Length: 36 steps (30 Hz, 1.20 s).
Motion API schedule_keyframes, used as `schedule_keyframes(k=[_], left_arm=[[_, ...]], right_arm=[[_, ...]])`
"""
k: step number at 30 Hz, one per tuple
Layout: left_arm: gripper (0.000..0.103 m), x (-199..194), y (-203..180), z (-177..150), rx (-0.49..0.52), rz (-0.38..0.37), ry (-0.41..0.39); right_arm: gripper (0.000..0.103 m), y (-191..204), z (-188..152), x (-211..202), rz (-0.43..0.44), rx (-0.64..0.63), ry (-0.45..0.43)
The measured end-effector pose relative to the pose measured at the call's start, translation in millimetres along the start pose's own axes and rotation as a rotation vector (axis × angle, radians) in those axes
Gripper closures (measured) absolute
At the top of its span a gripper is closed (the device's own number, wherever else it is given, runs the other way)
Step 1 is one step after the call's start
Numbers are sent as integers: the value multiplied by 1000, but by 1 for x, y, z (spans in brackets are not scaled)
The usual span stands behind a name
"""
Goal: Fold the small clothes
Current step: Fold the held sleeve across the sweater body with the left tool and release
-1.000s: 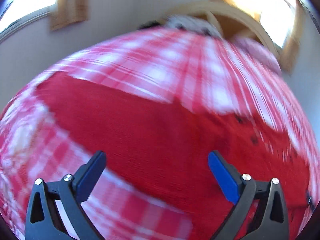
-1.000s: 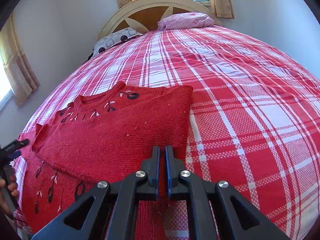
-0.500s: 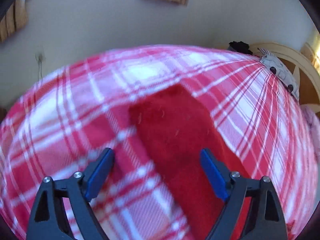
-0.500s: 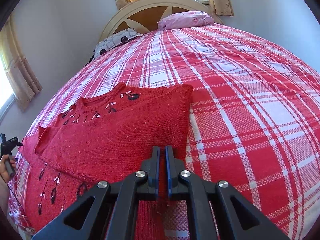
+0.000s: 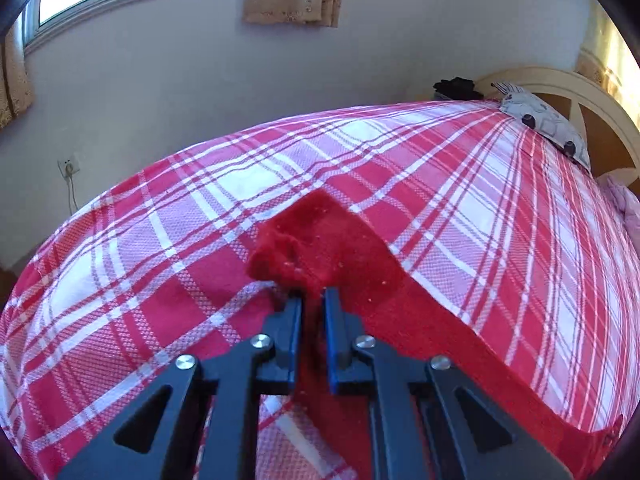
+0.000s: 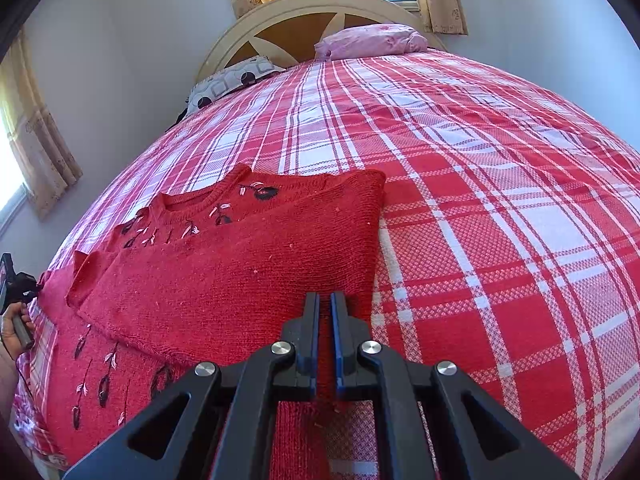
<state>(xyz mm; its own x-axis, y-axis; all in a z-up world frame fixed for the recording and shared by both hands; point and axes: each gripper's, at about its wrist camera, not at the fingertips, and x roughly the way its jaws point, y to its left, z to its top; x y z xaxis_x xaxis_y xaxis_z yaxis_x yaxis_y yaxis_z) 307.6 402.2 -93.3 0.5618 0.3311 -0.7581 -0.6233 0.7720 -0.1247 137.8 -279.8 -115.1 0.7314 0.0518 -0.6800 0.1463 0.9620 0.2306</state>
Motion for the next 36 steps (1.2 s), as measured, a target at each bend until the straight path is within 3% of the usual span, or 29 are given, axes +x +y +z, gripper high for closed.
schedule_keyframes(k=[5,9,12,16,19,21,24,30,33,35,36], left_arm=[[92,-37,-19,0,27,-46,-80],[92,-91,-62,-13,148,-124,-190],[92,-142,-105,-47,280,-245,-272],[92,-198,-169,-117,492,-389,-343],[92,-225,-210,-176,611,-496,-336],[92,-233,-229,-206,671,-522,-342],[92,-233,-252,-244,728,-542,-288],[92,-220,-246,-239,706,-515,-246],[92,-220,-236,-238,684,-537,-253],[92,-216,-228,-235,669,-574,-240],[91,-214,-228,-236,669,-586,-232]], right_arm=[[98,0,0,0,-4,-3,0],[98,-1,1,-1,-5,-5,0],[98,0,0,0,-5,-5,0],[98,0,0,-1,-4,-5,-1],[98,0,0,-1,-5,-5,0],[98,0,0,0,-5,-6,0],[98,0,0,-1,-5,-6,-1],[97,8,3,-3,-38,-46,1],[96,20,11,-17,-57,-52,-39],[88,27,18,-25,80,13,-58],[66,35,24,-25,171,45,-46]])
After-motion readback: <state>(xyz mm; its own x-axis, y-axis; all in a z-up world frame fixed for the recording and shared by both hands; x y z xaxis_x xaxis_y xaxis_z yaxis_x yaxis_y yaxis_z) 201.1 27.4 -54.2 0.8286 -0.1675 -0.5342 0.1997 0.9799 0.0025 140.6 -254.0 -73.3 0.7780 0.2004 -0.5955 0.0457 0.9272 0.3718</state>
